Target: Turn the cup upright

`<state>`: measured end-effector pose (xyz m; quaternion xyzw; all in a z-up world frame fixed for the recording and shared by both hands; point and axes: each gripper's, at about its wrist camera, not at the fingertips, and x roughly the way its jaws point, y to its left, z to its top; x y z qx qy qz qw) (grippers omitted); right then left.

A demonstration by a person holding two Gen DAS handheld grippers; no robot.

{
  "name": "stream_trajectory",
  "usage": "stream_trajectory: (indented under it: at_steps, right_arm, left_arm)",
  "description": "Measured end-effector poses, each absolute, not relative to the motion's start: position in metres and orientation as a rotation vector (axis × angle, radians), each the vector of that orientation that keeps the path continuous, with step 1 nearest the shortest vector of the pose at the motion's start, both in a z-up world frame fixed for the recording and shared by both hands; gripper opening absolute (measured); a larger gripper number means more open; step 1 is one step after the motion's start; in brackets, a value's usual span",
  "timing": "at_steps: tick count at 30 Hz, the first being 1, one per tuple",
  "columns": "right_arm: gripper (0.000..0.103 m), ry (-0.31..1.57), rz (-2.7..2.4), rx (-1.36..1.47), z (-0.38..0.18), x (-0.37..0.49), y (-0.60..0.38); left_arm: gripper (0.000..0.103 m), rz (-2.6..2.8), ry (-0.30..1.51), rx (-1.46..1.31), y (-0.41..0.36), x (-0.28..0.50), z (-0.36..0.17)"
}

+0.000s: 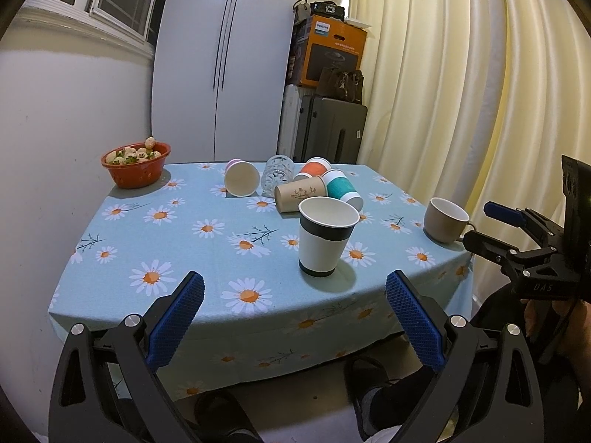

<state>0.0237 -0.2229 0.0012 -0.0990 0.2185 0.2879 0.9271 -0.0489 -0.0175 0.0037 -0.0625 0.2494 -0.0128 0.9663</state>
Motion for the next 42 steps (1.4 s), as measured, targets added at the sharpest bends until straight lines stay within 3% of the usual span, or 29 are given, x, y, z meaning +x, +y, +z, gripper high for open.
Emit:
stream_trajectory:
  at_steps: [42]
  right_arm:
    - [0.098,0.484,0.57,-0.159,-0.0007,0.0293,-0.2263]
  left_arm:
    - [0.096,-0.02,0.514,-0.106,-0.0183,-0.0483,0.0009]
